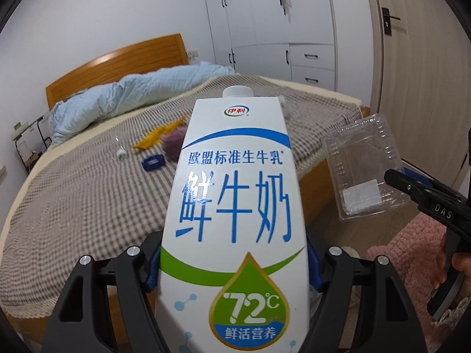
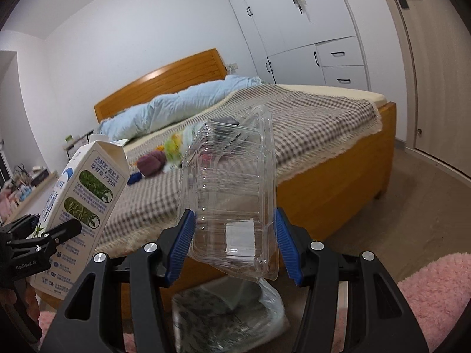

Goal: Collect trash
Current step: 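Carry the milk carton and clamshell box toward the floor trash bin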

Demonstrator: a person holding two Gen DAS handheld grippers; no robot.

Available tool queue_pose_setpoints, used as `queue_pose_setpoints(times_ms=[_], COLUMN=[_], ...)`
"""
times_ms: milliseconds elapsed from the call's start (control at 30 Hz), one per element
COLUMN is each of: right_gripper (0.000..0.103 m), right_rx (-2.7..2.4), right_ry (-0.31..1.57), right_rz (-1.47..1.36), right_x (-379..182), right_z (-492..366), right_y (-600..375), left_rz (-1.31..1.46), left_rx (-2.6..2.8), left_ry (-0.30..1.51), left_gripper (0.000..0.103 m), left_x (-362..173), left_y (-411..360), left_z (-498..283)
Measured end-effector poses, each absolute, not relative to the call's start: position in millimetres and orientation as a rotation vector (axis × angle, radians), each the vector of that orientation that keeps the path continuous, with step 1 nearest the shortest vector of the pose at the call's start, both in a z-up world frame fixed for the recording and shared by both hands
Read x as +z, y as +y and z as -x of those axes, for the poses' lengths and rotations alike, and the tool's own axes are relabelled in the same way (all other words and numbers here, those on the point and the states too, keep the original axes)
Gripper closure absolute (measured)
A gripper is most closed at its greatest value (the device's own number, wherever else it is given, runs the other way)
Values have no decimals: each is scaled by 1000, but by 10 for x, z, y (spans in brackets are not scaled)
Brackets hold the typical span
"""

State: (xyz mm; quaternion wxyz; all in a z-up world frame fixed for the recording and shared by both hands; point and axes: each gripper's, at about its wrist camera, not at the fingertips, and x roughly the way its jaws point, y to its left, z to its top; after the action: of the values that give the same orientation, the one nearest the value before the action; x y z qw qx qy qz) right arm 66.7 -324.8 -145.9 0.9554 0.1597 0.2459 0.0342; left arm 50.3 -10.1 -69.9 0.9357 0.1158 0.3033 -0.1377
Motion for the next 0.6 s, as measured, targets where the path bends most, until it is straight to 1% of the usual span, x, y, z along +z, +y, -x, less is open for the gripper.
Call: queue_pose_setpoints(times_ms=[267, 600], right_gripper=[49, 49], right_rx=[45, 32], right_ry=[563, 637], right_rz=[-285, -243], right_x=[-1766, -2113], right_z=[-604, -629], right_y=[-3419, -3515], left_rz=[-240, -345], left_rx=[-339, -428], left_ry=[667, 729], left_gripper=[33, 33], left_x=[-1136, -1735], left_y=[-186, -358], left_z=[-495, -520])
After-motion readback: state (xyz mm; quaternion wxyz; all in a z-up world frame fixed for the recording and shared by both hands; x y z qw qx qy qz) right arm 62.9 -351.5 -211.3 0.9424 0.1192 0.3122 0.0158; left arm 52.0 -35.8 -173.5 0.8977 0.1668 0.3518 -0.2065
